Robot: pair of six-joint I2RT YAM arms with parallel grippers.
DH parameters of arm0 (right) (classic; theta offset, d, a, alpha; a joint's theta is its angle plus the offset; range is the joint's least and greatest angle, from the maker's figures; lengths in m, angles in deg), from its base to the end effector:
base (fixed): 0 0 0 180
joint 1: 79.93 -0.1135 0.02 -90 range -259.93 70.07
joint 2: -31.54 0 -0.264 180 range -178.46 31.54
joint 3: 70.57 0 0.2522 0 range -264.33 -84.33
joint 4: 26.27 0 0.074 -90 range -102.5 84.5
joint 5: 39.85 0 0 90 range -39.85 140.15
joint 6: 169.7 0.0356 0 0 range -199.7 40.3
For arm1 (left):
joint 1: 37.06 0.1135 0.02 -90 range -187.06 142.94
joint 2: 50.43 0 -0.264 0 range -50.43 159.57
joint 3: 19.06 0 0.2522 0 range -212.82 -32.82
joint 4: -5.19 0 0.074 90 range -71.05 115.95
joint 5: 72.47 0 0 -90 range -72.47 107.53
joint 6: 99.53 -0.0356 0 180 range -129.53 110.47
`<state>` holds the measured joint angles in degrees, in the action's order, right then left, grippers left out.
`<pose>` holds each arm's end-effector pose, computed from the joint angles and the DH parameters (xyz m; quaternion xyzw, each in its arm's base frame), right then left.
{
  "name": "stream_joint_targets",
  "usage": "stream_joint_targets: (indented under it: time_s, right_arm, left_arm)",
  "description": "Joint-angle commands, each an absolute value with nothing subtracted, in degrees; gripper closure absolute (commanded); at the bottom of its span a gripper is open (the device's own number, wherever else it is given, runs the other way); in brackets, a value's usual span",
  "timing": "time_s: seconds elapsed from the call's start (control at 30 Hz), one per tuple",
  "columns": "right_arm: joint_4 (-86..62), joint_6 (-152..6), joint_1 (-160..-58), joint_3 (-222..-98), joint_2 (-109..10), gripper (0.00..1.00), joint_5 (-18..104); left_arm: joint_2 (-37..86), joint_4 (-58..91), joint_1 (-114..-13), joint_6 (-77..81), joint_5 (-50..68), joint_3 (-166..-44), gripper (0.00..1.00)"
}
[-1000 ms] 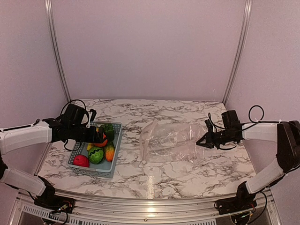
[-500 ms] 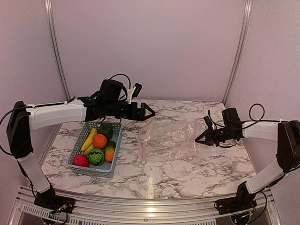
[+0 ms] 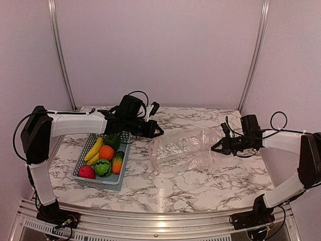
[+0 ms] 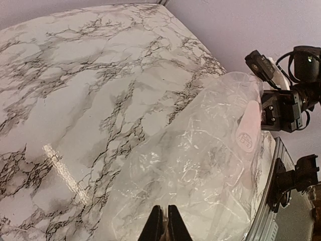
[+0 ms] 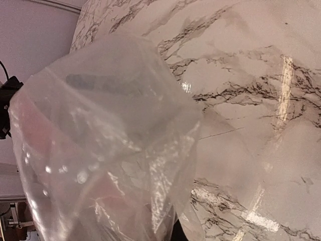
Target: Open the zip-top bag and remove the fake food
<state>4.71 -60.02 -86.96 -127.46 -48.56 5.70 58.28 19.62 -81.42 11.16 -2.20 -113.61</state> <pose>0.2595 0.0571 0.1936 -0.0185 0.8883 0.4159 0.1938 0.3088 -0.3188 0.2504 0.2594 0.8111 -0.3947 0.3450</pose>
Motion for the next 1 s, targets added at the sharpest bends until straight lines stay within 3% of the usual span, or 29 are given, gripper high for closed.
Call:
stream_joint_targets:
  time_s: [0.0,0.17,0.33,0.43,0.6,0.77,0.87,0.97]
  right_arm:
    - [5.4,-58.8,-82.1,-125.2,-46.1,1.00,8.3]
    - [6.0,-58.8,-76.3,-123.8,-45.9,1.00,10.9]
    - [4.6,-59.2,-75.8,-126.0,-50.0,1.00,12.7]
    - [4.2,-59.3,-75.2,-128.4,-52.9,0.97,13.9]
    - [6.2,-61.3,-71.6,-134.5,-56.3,0.57,14.5]
    - [10.2,-64.1,-67.8,-142.5,-57.5,0.32,14.2]
    - [11.9,-64.9,-67.4,-146.7,-57.7,0.25,13.0]
    - [10.4,-63.8,-67.3,-148.5,-55.8,0.03,10.0]
  left_arm:
    - [56.7,14.2,-76.2,18.5,3.4,-107.7,1.00]
    - [61.6,11.8,-74.2,22.0,1.3,-111.6,0.97]
    - [65.2,13.3,-74.1,23.1,0.5,-118.9,0.30]
    - [63.5,14.6,-72.9,23.3,2.0,-120.5,0.04]
    - [59.7,22.6,-68.2,23.7,0.3,-121.7,0.01]
    - [53.3,28.7,-62.0,24.8,-1.4,-119.2,0.01]
    - [48.3,31.6,-57.9,23.9,-1.5,-117.2,0.01]
    - [43.0,35.4,-53.9,22.7,0.3,-115.5,0.01]
